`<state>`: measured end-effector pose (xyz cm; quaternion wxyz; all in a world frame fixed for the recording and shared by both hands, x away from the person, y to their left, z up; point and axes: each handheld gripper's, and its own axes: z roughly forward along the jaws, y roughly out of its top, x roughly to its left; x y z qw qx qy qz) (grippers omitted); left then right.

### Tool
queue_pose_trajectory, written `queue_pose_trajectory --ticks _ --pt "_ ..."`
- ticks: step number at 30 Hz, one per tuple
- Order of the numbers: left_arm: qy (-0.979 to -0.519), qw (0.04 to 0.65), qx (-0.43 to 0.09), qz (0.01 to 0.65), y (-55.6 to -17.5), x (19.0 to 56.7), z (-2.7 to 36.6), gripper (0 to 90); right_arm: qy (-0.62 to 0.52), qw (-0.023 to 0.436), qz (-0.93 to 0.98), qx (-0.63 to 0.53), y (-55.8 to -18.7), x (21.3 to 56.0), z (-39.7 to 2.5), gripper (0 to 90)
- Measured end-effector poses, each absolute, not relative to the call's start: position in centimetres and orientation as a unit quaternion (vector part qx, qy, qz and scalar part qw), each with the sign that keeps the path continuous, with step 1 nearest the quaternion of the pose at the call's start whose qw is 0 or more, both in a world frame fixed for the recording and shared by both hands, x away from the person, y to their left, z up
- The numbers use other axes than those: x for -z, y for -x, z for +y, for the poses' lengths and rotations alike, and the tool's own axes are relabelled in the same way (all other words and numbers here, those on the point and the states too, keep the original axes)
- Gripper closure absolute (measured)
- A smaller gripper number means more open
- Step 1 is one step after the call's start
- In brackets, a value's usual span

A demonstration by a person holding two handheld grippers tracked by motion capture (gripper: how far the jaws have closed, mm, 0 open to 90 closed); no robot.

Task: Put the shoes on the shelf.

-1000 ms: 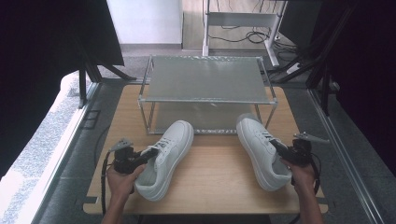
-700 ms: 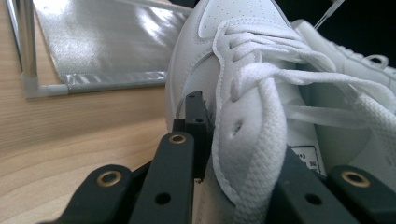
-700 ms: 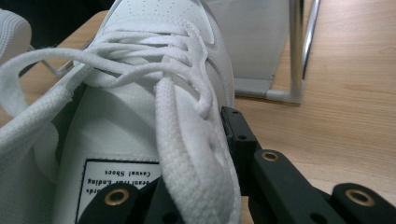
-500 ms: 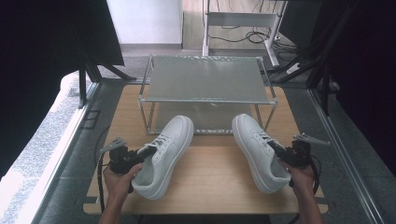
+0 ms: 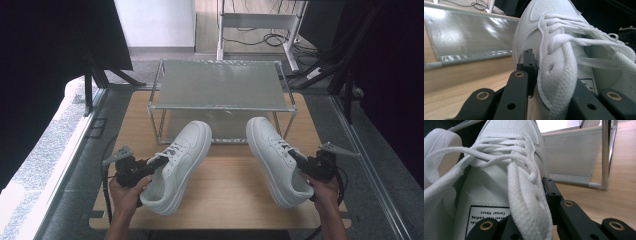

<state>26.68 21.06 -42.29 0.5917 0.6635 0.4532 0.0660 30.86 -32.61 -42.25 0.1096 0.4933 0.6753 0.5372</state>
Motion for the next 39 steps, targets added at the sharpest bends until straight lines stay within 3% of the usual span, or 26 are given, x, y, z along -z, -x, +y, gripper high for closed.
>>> queue_pose_trajectory --ticks 39 --pt "-0.638 0.635 -0.058 0.431 -27.8 38.1 20.1 84.0 -0.47 0.106 0.642 -0.596 -30.8 38.1 -32.7 85.1"
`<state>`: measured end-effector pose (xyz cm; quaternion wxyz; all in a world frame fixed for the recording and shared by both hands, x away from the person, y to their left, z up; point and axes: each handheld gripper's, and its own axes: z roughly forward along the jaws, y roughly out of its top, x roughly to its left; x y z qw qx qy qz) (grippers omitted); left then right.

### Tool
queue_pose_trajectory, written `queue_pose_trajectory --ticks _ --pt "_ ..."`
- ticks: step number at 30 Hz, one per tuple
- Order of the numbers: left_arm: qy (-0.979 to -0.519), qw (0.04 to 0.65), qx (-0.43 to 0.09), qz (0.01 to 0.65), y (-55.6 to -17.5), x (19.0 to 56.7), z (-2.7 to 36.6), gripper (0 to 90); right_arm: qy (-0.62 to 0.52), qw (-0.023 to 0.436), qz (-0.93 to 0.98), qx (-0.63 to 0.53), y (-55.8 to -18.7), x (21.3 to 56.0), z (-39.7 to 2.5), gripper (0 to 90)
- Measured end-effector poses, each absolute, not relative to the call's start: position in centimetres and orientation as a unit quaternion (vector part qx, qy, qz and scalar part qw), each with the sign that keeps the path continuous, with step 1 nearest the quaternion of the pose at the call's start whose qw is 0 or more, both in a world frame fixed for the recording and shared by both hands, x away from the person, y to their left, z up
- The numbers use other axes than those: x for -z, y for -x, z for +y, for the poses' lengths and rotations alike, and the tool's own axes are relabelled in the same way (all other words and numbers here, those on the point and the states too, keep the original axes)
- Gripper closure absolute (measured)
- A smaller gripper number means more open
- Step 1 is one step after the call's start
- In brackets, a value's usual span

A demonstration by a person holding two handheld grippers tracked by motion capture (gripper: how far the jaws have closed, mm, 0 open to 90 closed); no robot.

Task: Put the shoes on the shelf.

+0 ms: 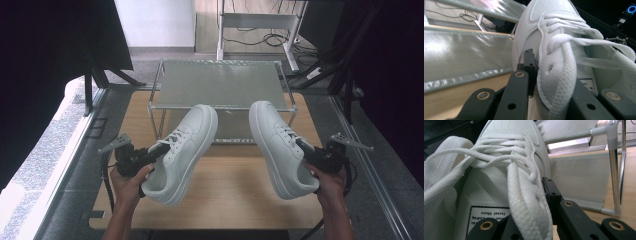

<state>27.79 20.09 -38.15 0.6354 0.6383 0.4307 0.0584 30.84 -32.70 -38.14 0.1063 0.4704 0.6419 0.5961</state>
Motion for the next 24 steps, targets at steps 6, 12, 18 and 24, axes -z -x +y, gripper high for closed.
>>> queue_pose_trajectory --ticks 6,12,18,24 --pt "-0.634 0.642 -0.061 0.428 -28.5 37.1 19.7 84.0 -0.462 0.101 0.631 -0.615 -31.1 37.0 -32.7 85.1" --pt "-0.631 0.648 -0.063 0.423 -29.0 36.2 19.5 84.1 -0.455 0.104 0.636 -0.614 -31.5 35.6 -32.2 85.1" --pt "-0.624 0.654 -0.067 0.422 -29.6 35.2 19.5 84.1 -0.451 0.101 0.645 -0.609 -32.2 34.4 -31.6 85.2" --pt "-0.622 0.653 -0.063 0.427 -30.6 34.3 19.5 84.1 -0.452 0.096 0.638 -0.615 -33.4 33.2 -31.4 85.1"
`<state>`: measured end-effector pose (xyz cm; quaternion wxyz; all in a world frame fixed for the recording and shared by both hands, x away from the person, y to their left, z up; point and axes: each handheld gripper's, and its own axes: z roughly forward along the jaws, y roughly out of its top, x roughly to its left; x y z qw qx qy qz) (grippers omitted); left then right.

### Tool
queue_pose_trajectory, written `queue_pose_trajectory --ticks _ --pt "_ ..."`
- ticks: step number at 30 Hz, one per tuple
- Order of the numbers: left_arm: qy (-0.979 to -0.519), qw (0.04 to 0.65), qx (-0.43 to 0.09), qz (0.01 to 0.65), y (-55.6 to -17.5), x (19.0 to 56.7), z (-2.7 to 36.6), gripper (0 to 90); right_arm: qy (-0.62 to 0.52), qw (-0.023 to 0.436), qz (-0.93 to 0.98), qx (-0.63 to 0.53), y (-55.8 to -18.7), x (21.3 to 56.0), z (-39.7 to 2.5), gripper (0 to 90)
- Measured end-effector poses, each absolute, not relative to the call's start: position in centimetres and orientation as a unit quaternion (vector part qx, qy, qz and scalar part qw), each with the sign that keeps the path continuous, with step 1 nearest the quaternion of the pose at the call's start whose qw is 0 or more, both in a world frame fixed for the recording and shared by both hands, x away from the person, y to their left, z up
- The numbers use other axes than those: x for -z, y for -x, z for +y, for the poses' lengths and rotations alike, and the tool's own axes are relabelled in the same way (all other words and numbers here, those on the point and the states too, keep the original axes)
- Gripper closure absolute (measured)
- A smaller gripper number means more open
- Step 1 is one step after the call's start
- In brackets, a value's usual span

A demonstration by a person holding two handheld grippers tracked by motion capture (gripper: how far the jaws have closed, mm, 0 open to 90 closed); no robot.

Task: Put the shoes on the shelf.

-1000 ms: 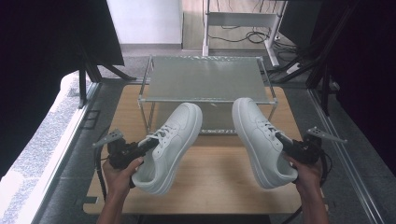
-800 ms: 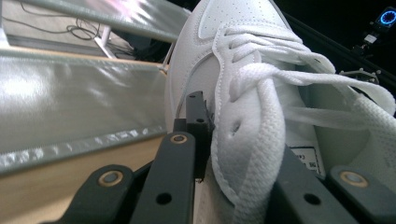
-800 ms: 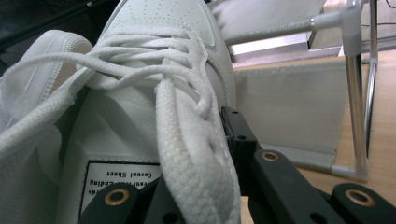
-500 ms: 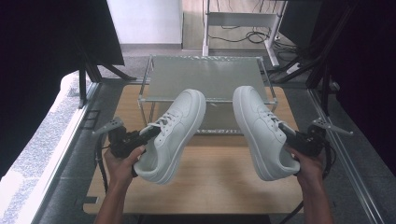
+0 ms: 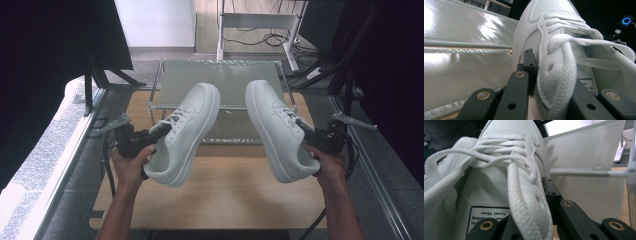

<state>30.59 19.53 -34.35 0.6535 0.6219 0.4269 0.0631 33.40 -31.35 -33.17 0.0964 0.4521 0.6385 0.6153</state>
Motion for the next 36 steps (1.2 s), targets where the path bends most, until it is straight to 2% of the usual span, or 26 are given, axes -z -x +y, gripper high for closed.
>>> queue_pose_trajectory --ticks 13,36 --pt "-0.613 0.667 -0.062 0.42 -32.6 32.4 18.9 84.1 -0.453 0.098 0.636 -0.617 -35.3 30.4 -31.0 85.1" --pt "-0.607 0.663 -0.063 0.433 -36.5 30.1 17.5 83.9 -0.474 0.105 0.626 -0.61 -38.8 28.7 -29.5 85.1"
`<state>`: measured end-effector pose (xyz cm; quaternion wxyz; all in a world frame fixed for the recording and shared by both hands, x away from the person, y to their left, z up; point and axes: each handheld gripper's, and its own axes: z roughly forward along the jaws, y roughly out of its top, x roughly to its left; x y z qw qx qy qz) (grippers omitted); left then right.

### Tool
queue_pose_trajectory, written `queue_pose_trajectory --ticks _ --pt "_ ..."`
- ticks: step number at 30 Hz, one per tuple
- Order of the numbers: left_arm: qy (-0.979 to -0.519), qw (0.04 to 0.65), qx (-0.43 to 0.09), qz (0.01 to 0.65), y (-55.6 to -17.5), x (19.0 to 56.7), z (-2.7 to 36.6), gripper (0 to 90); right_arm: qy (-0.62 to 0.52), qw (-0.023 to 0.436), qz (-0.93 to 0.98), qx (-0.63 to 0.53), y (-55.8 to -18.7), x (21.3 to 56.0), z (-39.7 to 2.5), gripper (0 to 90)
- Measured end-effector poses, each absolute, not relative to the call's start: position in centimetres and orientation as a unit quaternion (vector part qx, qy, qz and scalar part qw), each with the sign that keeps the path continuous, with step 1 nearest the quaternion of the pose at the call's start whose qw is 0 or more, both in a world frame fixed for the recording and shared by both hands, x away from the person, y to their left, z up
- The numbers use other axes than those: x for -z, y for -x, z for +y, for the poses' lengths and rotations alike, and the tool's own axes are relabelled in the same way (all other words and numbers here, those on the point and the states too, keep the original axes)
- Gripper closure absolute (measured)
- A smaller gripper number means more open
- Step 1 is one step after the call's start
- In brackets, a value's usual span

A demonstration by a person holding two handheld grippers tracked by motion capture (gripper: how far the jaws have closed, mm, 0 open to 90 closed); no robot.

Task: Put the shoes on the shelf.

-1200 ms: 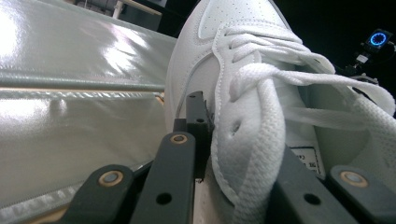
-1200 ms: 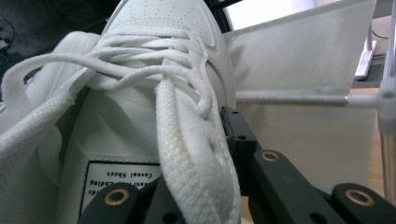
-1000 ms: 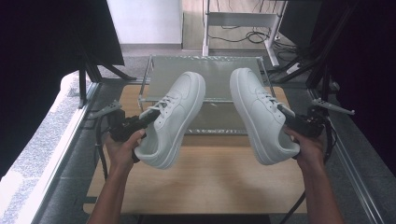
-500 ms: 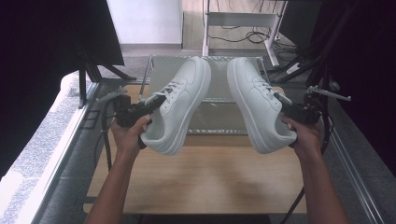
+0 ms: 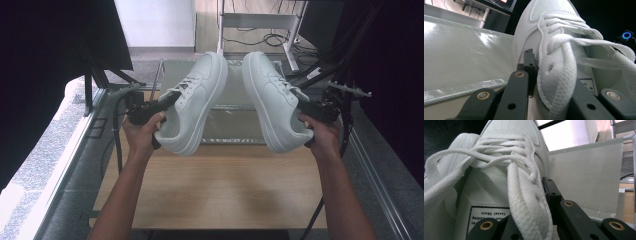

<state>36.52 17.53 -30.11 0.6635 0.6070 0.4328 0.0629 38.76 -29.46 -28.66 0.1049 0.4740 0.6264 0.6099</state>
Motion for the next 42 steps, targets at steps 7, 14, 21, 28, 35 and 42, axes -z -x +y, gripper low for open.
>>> queue_pose_trajectory --ticks 7,14,21,28,35,42 --pt "-0.595 0.669 -0.066 0.441 -37.7 29.7 17.2 83.9 -0.486 0.117 0.629 -0.596 -39.9 27.9 -29.1 85.1" --pt "-0.587 0.67 -0.063 0.449 -38.7 29.2 17.1 83.9 -0.49 0.126 0.632 -0.587 -40.8 27.0 -28.6 85.1" --pt "-0.592 0.659 -0.065 0.459 -39.5 29.0 17.0 83.9 -0.496 0.137 0.633 -0.578 -41.7 26.1 -27.7 85.1" --pt "-0.594 0.651 -0.068 0.469 -39.9 29.4 17.0 83.9 -0.498 0.135 0.636 -0.574 -42.2 26.5 -26.8 85.1" --pt "-0.596 0.645 -0.07 0.474 -40.3 29.4 17.0 83.9 -0.497 0.134 0.64 -0.57 -42.6 26.6 -26.1 85.1" --pt "-0.598 0.64 -0.069 0.477 -40.6 29.4 16.7 83.9 -0.5 0.134 0.639 -0.569 -42.9 26.6 -25.7 85.0"
